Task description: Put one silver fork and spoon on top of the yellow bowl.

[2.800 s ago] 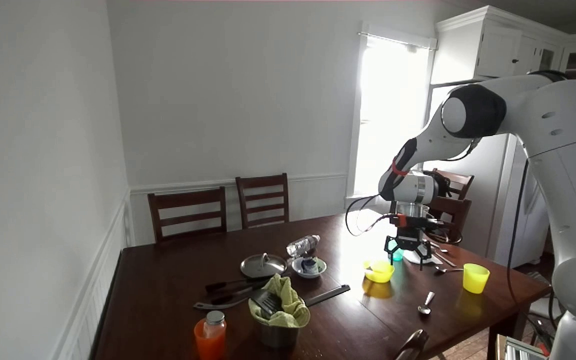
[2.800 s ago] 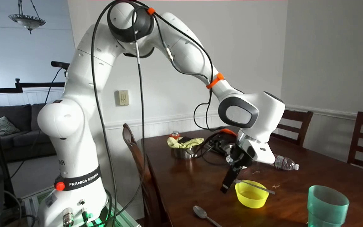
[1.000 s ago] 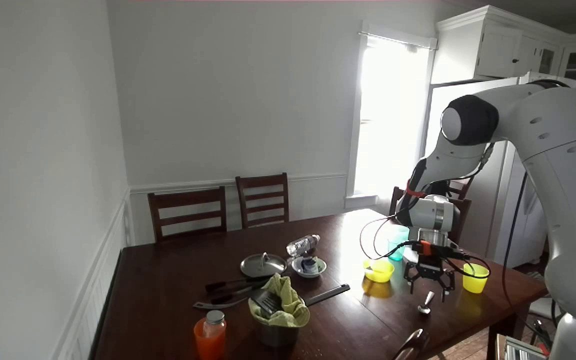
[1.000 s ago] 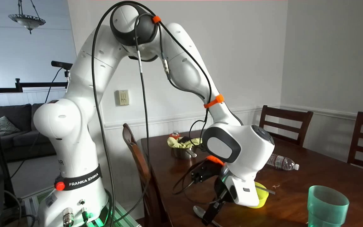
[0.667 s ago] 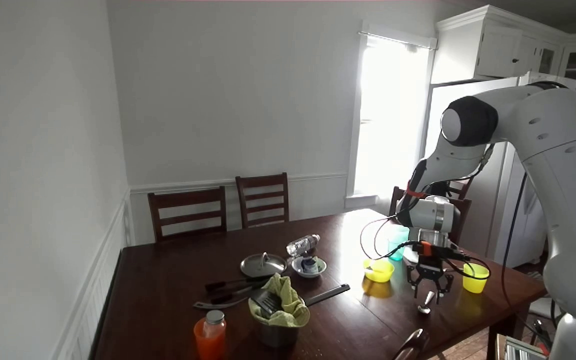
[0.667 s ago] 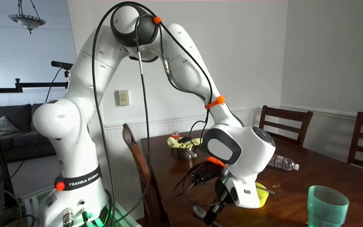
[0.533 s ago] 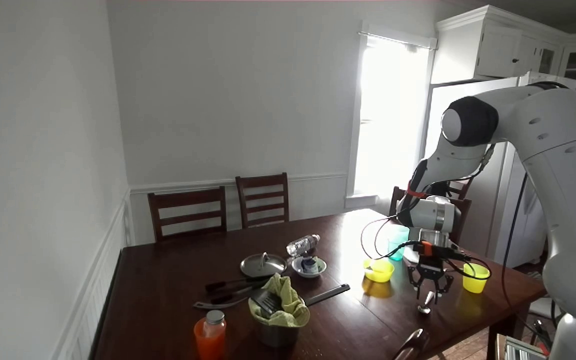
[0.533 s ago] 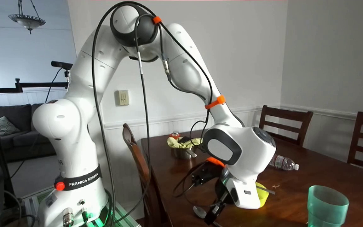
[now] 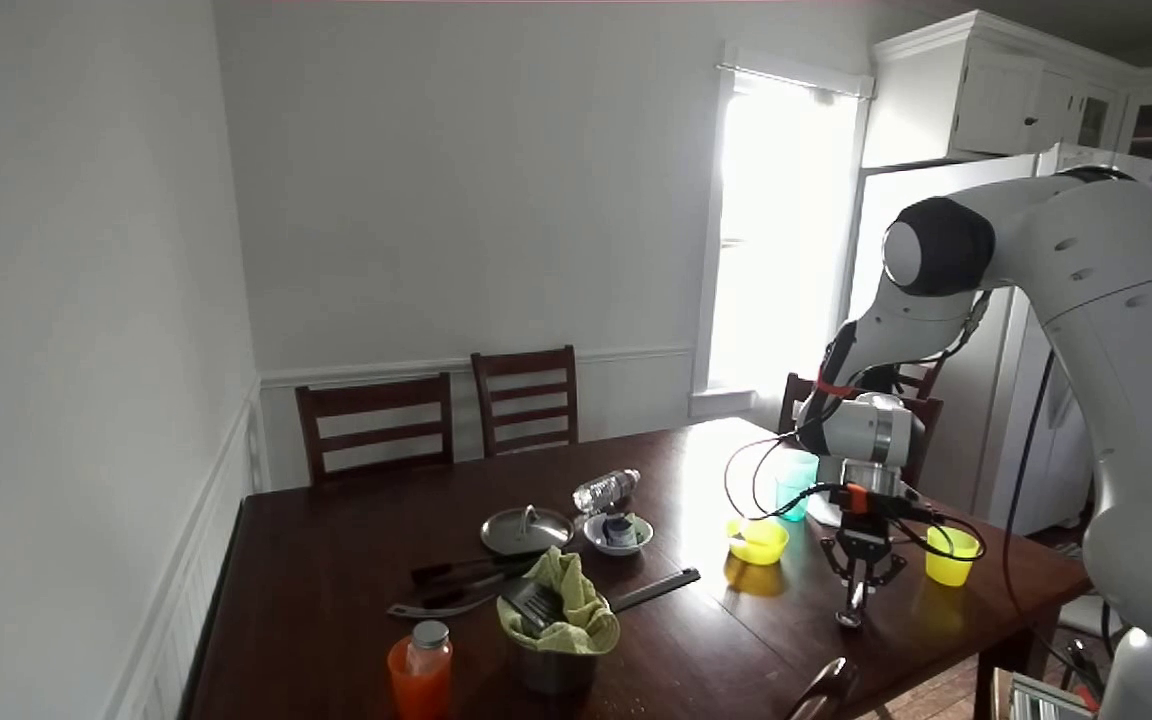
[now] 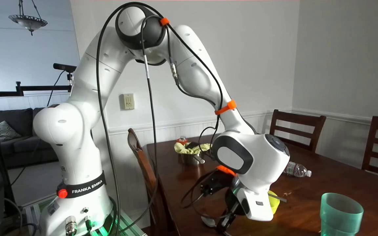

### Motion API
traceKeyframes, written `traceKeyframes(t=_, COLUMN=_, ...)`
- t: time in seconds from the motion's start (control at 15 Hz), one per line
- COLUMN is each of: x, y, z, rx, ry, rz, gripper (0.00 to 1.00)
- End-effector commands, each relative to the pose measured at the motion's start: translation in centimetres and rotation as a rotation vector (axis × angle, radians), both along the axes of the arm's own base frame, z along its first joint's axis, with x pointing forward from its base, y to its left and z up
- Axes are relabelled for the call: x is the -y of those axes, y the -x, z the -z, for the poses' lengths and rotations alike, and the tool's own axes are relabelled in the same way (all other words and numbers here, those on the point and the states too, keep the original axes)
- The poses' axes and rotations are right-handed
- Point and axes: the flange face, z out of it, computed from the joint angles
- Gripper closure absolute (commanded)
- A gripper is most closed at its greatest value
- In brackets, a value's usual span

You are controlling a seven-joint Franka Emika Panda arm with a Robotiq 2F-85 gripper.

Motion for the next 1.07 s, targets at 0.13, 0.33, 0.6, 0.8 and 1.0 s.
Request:
traceKeyframes(t=0.13, x=0.7, y=0.0, z=0.7, rx=0.015, ry=-0.009, rz=0.004, gripper=0.35)
traceKeyframes(t=0.33, x=0.7, y=0.0, z=0.8, rx=0.014, ry=-0.013, rz=0.0, gripper=0.28)
traceKeyframes(t=0.6, x=0.6, y=-0.1, z=1.0, rx=0.013, ry=-0.018, rz=-0.006, gripper=0.63)
traceKeyframes(t=0.8, x=0.6, y=-0.8, z=1.0, rx=0.019, ry=-0.018, rz=-0.015, gripper=0.84)
traceKeyframes(t=1.0, x=0.6, y=-1.1, z=0.9, rx=0.022, ry=-0.017, rz=-0.02, gripper=1.0)
